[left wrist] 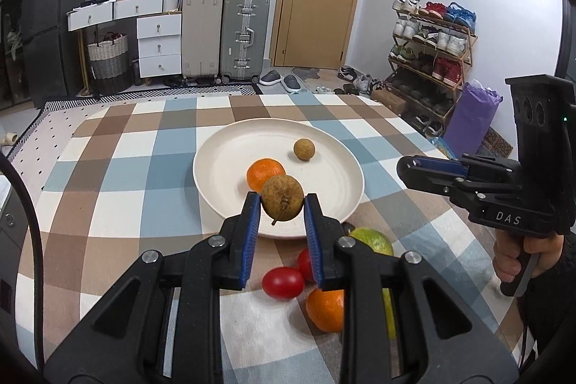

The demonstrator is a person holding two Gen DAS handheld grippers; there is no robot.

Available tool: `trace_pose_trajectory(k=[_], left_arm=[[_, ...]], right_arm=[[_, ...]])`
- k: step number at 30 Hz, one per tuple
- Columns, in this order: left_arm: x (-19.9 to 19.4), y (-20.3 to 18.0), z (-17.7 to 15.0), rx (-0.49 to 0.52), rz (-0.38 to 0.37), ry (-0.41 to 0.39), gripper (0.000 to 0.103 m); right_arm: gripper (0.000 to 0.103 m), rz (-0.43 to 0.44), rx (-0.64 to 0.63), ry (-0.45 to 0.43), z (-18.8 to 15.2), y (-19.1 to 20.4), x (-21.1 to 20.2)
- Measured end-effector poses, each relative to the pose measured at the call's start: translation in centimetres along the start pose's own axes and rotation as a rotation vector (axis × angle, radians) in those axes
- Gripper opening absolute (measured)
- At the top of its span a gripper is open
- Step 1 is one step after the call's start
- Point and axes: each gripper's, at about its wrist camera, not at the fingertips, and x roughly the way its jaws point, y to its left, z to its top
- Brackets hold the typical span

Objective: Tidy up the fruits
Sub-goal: 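Carry the brown fruit and plum over the plate with both grippers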

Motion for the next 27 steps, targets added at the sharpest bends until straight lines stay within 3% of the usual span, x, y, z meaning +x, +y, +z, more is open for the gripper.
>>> trace_pose_trajectory(k=[14,27], left_arm=[[3.3,0.5,1.6,0.025,0.036,0.009,0.022],[6.3,2.0,1.0,0.0,0.068,0.038,0.022]], right_arm=[[0.027,-0.005,0.043,0.0,2.1,-0.5,2.3],[0.027,-0.017,0.055,0.049,1.0,-1.0,4.9]])
